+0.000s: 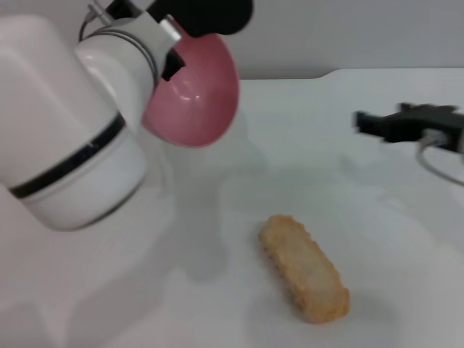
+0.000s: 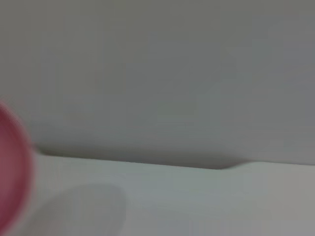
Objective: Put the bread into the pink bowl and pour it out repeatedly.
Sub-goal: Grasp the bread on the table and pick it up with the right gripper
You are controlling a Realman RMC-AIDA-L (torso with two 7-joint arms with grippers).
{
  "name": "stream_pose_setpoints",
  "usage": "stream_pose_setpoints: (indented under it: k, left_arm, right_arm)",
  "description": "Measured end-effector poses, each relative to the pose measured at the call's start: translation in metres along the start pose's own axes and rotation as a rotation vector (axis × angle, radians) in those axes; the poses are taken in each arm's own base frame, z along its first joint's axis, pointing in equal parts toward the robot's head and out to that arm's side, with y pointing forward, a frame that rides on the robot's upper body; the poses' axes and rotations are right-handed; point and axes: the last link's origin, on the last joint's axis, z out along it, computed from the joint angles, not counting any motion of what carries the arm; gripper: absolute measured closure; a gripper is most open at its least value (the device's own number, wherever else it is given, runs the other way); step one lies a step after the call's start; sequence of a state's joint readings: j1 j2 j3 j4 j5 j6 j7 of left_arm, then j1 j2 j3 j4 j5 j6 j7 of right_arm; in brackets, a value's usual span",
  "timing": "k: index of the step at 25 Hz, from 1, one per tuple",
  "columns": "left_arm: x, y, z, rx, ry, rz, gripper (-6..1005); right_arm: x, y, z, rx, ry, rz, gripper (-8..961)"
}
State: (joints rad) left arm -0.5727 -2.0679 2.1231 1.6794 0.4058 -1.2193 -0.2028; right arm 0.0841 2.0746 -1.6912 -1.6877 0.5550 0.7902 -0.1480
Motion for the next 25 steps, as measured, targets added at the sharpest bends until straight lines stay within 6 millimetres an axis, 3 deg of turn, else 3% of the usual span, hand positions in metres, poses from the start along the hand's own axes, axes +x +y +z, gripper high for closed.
stream_pose_setpoints:
  k: [8,17,25]
  left_arm:
    - [-0.009,-0.004,0.007,0.000,-0.041,-0.028,948]
    - [-0.022,-0.021,0.029,0.012,-0.137,-0.077,947]
    - [-0.022,-0.020,0.033,0.010,-0.142,-0.070,947]
  right_arm:
    - [0.012,0.042,0.018,-0.140,0.079,0.030,172]
    - [0.037,0.059,0.028,-0.218,0.174,0.080,171]
    - [0.055,0.076,0.039,-0.279,0.248,0.112,172]
